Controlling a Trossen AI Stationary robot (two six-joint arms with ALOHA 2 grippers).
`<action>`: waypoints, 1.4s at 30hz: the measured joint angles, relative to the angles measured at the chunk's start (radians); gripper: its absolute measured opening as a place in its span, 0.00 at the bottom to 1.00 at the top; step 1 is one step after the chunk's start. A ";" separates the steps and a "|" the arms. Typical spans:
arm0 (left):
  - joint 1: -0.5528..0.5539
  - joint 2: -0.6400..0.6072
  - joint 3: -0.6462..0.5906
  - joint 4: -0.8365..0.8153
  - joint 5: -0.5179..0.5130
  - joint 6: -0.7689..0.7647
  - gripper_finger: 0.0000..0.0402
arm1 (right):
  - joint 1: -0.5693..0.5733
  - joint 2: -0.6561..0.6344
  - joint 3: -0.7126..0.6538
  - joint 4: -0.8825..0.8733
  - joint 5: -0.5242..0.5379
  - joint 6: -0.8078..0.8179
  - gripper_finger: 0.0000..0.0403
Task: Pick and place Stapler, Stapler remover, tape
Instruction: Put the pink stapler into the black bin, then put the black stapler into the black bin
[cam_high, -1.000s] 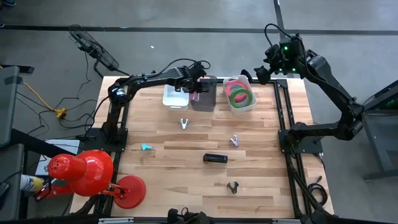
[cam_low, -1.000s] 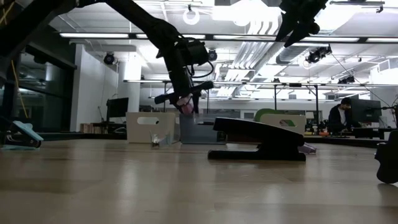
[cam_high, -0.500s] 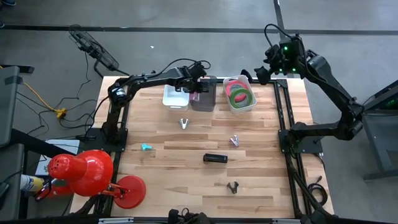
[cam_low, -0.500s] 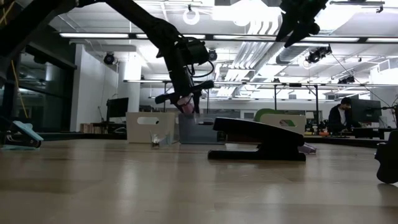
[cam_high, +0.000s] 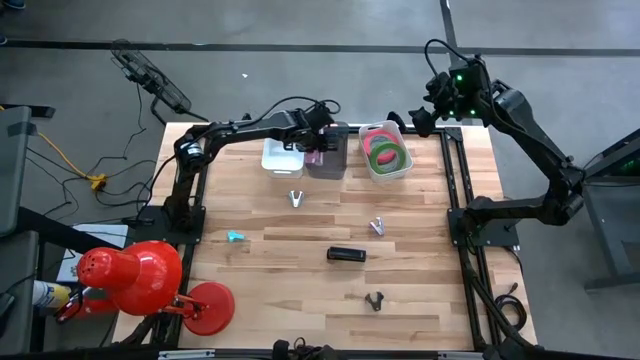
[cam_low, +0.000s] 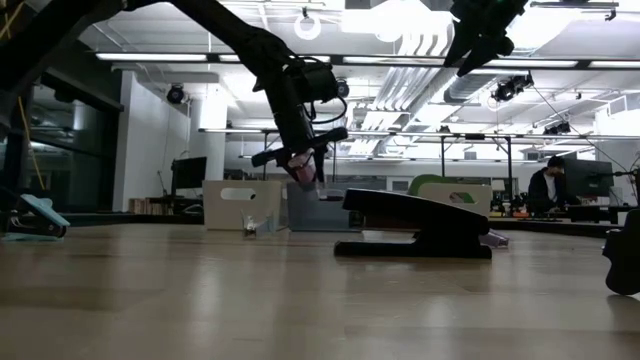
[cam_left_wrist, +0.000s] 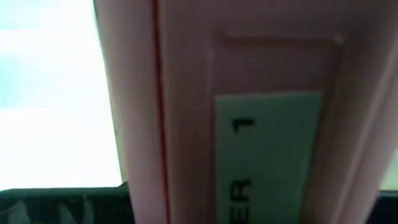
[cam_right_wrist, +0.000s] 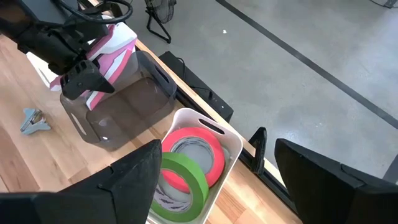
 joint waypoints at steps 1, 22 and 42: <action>0.000 0.000 0.000 0.000 0.011 -0.003 0.33 | 0.000 0.000 0.000 -0.001 0.000 -0.001 0.76; 0.002 0.000 0.001 0.003 0.054 -0.019 0.48 | 0.000 0.000 0.000 -0.006 -0.002 -0.021 0.76; -0.009 -0.063 0.154 -0.152 0.288 0.588 0.48 | 0.000 0.000 0.000 -0.077 -0.040 -0.050 0.76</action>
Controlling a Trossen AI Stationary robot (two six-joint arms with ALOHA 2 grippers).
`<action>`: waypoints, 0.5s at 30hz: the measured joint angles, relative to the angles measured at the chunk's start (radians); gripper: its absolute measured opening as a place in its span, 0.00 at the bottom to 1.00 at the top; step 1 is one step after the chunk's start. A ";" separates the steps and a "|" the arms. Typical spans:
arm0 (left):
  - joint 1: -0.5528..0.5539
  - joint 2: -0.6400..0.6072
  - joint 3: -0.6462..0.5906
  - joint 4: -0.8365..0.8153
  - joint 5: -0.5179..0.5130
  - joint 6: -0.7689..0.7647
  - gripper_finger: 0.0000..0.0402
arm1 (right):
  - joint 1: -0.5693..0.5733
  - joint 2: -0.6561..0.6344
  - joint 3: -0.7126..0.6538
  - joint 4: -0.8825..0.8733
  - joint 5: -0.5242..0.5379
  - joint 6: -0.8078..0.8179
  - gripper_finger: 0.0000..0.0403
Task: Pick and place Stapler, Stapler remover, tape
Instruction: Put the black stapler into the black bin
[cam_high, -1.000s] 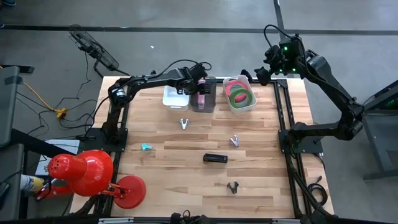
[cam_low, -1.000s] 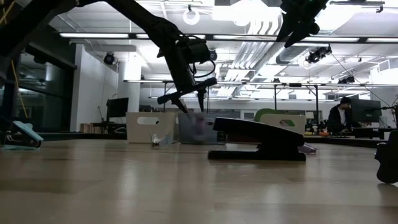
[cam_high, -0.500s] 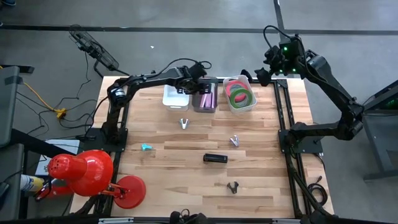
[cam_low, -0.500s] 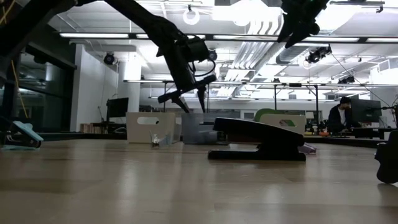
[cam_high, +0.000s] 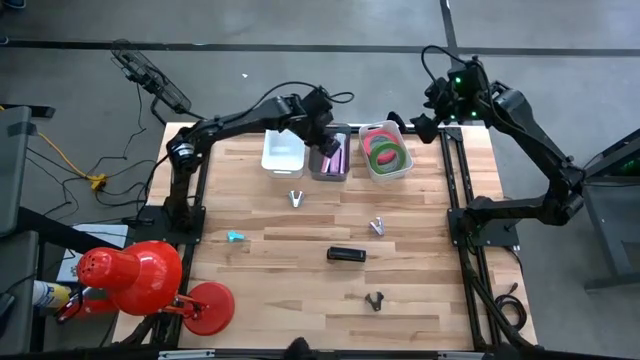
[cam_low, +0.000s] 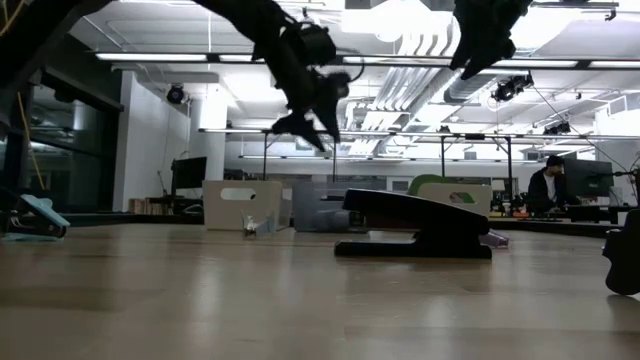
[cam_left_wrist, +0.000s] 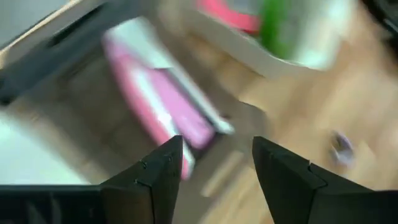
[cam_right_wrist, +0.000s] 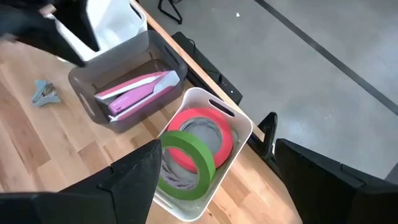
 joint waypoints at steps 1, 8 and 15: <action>-0.006 0.000 0.012 -0.008 0.036 0.057 0.48 | 0.000 0.000 0.000 -0.004 0.000 -0.003 0.76; -0.086 0.000 0.027 -0.045 0.077 0.262 0.48 | 0.000 -0.002 0.000 -0.045 0.001 -0.020 0.76; -0.185 0.001 0.026 -0.046 -0.004 0.292 0.62 | 0.000 -0.002 0.000 -0.063 0.000 -0.028 0.76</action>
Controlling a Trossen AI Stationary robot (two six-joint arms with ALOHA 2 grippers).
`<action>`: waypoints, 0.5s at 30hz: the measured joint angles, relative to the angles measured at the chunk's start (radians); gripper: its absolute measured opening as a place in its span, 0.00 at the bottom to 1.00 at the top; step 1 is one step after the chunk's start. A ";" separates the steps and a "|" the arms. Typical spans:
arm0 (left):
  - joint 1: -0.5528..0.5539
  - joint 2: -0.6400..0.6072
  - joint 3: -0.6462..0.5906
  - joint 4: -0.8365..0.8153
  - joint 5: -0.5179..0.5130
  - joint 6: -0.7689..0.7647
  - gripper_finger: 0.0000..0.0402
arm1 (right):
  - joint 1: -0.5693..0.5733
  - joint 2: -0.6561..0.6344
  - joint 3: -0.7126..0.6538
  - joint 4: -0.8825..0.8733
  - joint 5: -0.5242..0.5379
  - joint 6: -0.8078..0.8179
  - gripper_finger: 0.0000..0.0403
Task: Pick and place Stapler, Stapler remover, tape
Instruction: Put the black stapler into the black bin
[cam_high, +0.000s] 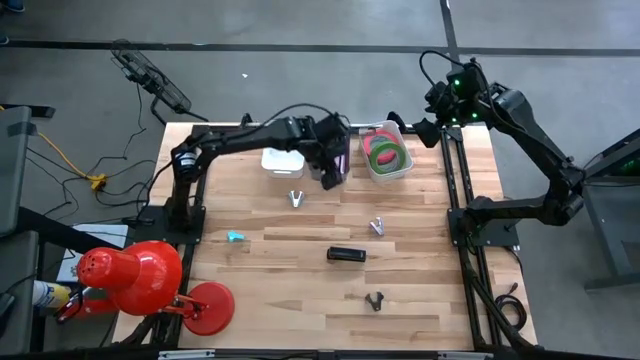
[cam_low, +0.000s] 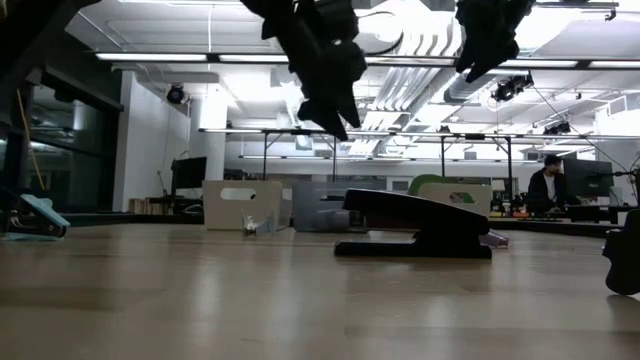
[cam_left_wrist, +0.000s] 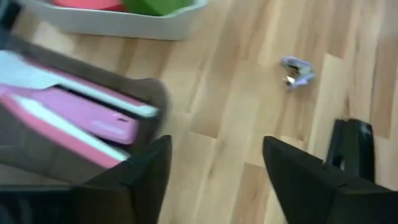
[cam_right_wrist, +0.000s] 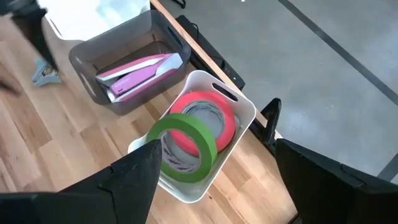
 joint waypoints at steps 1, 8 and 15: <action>-0.016 0.000 0.000 -0.002 -0.007 0.001 0.65 | 0.000 0.000 0.000 0.000 -0.001 0.000 0.76; -0.145 0.010 -0.001 -0.030 -0.055 0.072 0.83 | 0.000 0.000 0.000 0.000 -0.005 0.000 0.76; -0.272 0.034 -0.004 -0.055 -0.161 0.147 0.83 | 0.000 0.000 0.000 0.000 -0.013 0.000 0.76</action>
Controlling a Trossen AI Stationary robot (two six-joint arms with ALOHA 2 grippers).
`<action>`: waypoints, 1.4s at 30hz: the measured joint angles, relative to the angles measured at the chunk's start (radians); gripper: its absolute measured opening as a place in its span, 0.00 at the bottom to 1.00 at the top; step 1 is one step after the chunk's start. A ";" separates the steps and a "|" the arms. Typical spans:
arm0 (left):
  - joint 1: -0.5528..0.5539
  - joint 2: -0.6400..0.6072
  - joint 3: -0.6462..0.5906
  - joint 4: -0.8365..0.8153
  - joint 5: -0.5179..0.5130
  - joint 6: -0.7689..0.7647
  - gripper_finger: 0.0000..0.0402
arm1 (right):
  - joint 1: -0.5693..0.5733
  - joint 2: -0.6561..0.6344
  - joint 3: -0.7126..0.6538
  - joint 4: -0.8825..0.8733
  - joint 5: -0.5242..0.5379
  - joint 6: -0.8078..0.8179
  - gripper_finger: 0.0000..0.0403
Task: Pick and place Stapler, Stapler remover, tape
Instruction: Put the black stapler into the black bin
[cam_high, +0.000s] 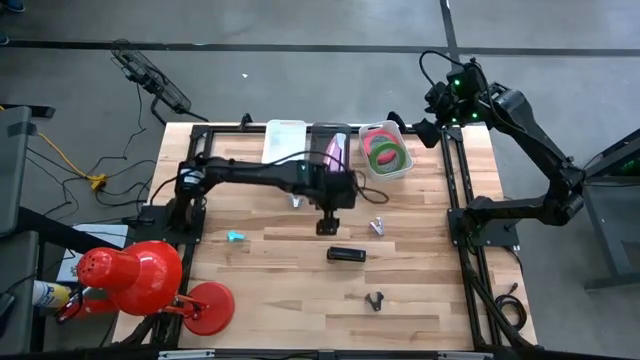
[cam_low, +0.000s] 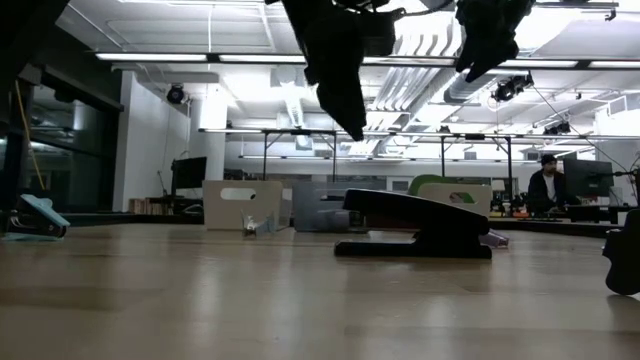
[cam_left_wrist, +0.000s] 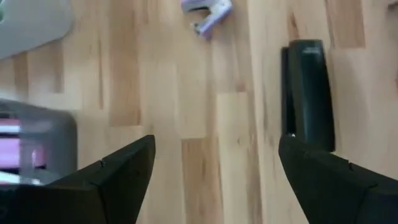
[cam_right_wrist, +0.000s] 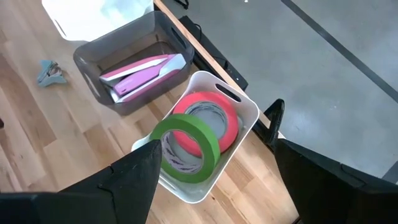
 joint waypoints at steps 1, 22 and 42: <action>-0.012 0.009 0.001 0.014 0.000 -0.003 0.83 | 0.000 0.000 0.000 0.000 -0.004 0.000 0.76; -0.132 0.145 0.002 0.034 0.082 -0.082 0.83 | 0.001 0.000 0.000 -0.001 -0.011 0.001 0.76; -0.180 0.192 -0.003 0.094 0.083 -0.079 0.83 | 0.001 0.000 0.000 -0.015 -0.023 0.016 0.76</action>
